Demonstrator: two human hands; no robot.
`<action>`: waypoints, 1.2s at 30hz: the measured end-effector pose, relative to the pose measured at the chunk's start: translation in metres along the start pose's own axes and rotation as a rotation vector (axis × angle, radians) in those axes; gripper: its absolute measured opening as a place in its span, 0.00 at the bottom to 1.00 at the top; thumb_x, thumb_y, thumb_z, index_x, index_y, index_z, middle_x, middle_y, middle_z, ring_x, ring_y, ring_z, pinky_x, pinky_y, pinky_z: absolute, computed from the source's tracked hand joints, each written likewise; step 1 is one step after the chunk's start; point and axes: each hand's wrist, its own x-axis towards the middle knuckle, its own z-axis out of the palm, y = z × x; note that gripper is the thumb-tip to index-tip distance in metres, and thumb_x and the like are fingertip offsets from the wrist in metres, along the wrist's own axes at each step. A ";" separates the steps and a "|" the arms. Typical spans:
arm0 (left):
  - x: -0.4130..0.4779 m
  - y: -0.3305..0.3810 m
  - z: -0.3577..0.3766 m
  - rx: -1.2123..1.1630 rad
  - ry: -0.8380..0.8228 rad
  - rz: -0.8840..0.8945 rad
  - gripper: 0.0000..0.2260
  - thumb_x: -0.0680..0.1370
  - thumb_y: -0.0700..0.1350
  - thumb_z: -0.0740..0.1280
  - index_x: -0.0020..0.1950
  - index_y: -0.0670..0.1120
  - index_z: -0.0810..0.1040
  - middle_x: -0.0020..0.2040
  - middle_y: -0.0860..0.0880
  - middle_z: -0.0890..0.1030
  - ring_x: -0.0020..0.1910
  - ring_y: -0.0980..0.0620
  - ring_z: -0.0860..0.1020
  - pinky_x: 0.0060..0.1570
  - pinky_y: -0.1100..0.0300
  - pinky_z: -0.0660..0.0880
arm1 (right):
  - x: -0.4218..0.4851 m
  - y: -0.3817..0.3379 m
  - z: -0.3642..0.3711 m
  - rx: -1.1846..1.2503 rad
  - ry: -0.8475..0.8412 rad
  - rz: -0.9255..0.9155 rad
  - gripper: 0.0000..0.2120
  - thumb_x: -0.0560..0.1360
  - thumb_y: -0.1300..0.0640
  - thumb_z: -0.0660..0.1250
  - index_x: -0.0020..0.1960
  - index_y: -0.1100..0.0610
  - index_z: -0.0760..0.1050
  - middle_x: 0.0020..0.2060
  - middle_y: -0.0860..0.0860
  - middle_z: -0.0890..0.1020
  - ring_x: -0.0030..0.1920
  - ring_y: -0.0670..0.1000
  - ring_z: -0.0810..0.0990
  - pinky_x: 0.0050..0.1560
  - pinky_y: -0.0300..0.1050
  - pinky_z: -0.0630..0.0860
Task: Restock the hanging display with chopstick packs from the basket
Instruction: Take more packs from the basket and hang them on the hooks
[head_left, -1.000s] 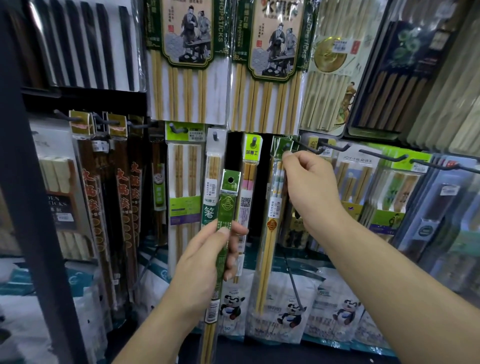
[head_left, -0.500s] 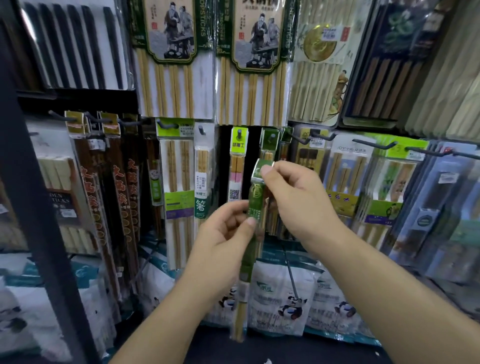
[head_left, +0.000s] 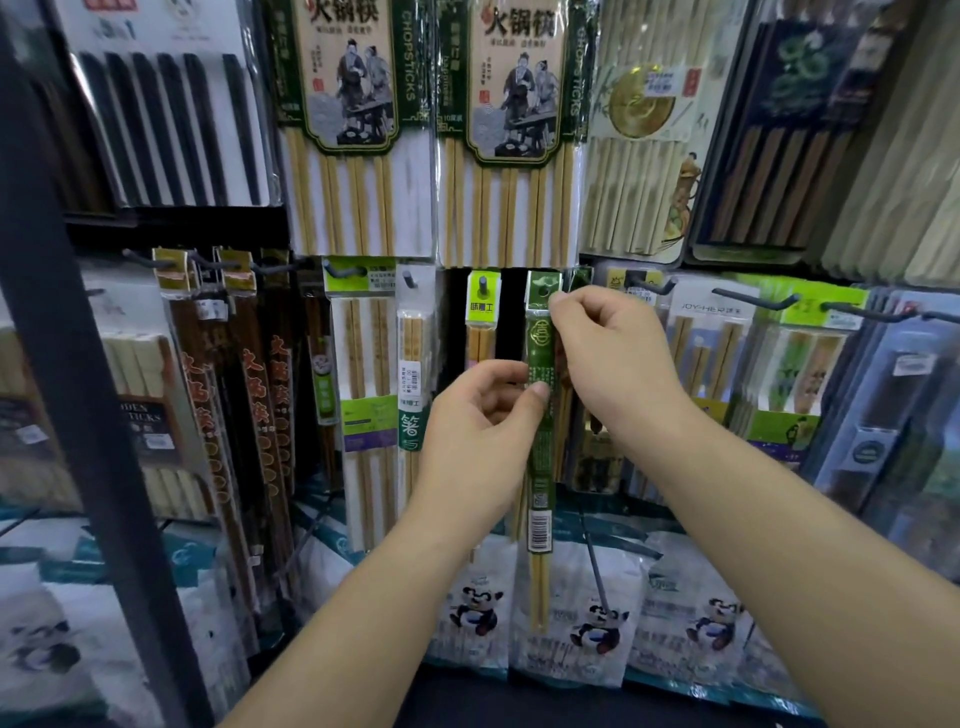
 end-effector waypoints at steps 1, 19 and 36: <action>0.000 -0.001 0.000 0.004 0.001 -0.008 0.07 0.80 0.44 0.71 0.49 0.58 0.80 0.37 0.56 0.83 0.38 0.63 0.80 0.39 0.66 0.78 | 0.001 0.001 0.001 -0.009 0.008 0.004 0.18 0.82 0.53 0.63 0.41 0.67 0.74 0.28 0.52 0.68 0.31 0.47 0.67 0.36 0.46 0.67; 0.008 -0.024 0.008 0.243 -0.010 -0.091 0.05 0.82 0.50 0.68 0.47 0.57 0.81 0.36 0.55 0.84 0.34 0.58 0.80 0.41 0.53 0.82 | 0.008 0.022 0.008 -0.036 0.044 -0.023 0.21 0.84 0.50 0.62 0.38 0.62 0.71 0.23 0.43 0.66 0.27 0.43 0.66 0.33 0.40 0.67; -0.015 -0.043 0.018 0.641 -0.074 -0.056 0.10 0.84 0.48 0.63 0.58 0.43 0.79 0.46 0.46 0.85 0.45 0.48 0.83 0.46 0.49 0.82 | 0.003 0.059 0.004 -0.210 0.001 -0.031 0.09 0.81 0.47 0.68 0.43 0.47 0.77 0.35 0.43 0.80 0.36 0.38 0.77 0.34 0.30 0.67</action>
